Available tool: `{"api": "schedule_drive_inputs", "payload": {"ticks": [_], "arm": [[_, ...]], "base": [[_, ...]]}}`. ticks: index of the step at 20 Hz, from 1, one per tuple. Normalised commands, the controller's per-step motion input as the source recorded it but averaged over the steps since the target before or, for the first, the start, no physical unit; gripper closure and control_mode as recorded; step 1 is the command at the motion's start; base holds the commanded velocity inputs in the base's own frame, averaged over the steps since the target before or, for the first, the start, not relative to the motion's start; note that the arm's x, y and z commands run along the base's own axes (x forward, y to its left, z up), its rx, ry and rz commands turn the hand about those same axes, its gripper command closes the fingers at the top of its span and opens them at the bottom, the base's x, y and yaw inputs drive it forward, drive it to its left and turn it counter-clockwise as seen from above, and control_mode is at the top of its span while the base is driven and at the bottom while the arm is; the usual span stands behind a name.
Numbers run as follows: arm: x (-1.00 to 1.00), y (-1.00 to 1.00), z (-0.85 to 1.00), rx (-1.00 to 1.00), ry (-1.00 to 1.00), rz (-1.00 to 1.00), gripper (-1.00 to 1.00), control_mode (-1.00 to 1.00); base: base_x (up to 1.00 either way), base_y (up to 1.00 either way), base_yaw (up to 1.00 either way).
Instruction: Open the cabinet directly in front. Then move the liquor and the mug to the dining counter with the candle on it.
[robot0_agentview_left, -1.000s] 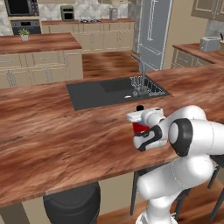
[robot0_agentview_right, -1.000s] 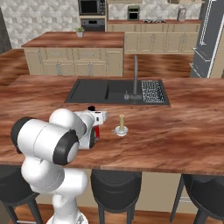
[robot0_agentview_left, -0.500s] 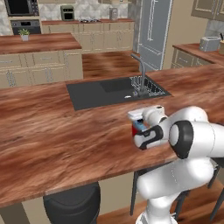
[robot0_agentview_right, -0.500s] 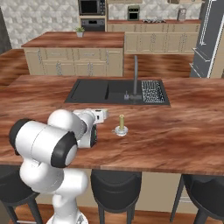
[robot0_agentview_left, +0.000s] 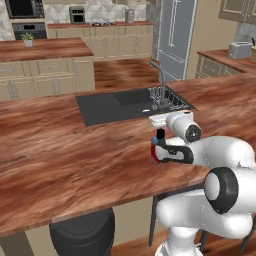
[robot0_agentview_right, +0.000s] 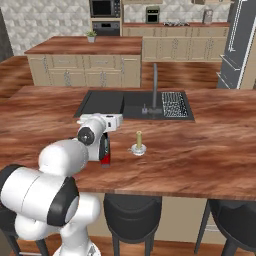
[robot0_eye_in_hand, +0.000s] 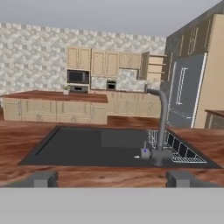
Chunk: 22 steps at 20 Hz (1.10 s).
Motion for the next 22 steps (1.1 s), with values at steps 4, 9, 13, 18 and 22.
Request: {"api": "schedule_drive_inputs", "payload": {"ticks": [4,9,13,18,22], "arm": [[-0.82,0.0,1.0,0.03,0.09,-0.03,-1.0,-1.0],[-1.0,0.08,0.86,0.0,0.04,0.0,-1.0,-1.0],[-1.0,0.05,0.88,0.02,0.08,0.0,-1.0,-1.0],[-1.0,0.04,0.96,0.02,0.21,0.0,-1.0,-1.0],[-1.0,0.04,0.44,0.0,0.28,0.0,-1.0,-1.0]], "base": [[0.0,0.0,0.0],[0.0,0.0,0.0],[0.0,0.0,0.0],[0.0,0.0,0.0],[0.0,0.0,0.0]]}}
